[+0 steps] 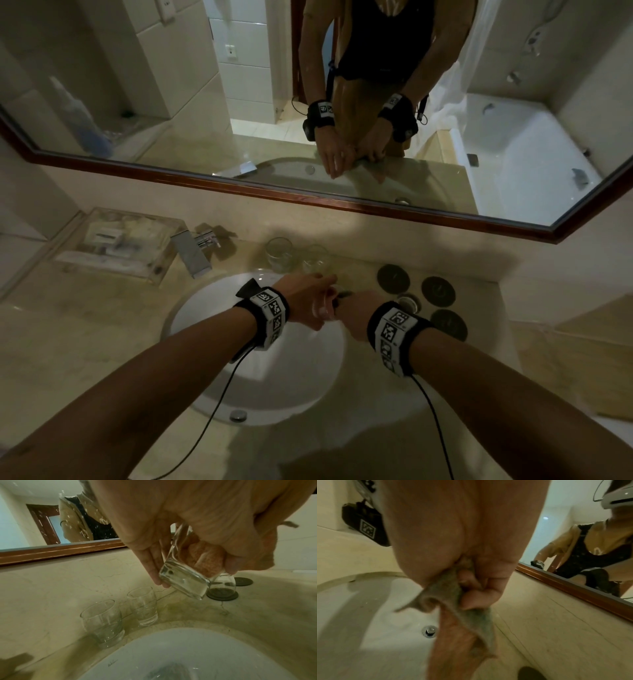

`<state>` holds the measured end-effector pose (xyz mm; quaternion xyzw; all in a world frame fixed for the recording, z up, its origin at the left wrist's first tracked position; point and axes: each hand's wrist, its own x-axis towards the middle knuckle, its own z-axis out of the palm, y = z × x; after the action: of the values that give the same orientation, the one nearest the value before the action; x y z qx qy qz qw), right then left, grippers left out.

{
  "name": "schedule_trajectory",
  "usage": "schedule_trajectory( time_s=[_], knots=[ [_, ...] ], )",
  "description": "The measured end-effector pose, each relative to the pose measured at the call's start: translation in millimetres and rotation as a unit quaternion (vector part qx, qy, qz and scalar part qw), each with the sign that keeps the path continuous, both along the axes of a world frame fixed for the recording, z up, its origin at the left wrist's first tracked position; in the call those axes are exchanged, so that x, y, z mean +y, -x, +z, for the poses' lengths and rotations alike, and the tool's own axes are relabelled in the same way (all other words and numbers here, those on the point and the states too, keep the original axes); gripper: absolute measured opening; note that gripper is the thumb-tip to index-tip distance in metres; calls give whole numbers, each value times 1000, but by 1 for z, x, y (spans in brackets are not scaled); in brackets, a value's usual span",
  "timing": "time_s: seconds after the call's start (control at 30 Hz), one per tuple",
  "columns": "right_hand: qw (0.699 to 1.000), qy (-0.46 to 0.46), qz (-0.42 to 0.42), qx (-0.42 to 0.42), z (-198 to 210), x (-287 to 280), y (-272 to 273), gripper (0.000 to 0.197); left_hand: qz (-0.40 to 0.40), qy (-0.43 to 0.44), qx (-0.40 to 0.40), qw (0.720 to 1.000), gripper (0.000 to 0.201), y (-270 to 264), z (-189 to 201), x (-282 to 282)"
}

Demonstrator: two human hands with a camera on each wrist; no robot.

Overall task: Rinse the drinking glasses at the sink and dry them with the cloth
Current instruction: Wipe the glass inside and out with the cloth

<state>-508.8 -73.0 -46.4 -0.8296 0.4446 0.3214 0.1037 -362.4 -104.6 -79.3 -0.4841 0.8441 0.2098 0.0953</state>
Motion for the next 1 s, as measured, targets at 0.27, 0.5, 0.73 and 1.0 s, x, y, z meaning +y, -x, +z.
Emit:
schedule_trajectory(
  time_s=[0.27,0.5,0.73,1.0],
  knots=[
    [942,-207,-138,-225,-1,-3,18,53,-23,3,-33,999,71,-1,0,2],
    [939,-199,-146,-238,-12,6,17,57,-60,16,-66,996,66,1,8,-4],
    [977,103,185,17,-9,3,25,54,-47,-20,-47,998,60,2,9,-3],
    [963,100,247,30,1,8,25,48,-12,-56,-7,998,67,-4,6,-2]
  ],
)
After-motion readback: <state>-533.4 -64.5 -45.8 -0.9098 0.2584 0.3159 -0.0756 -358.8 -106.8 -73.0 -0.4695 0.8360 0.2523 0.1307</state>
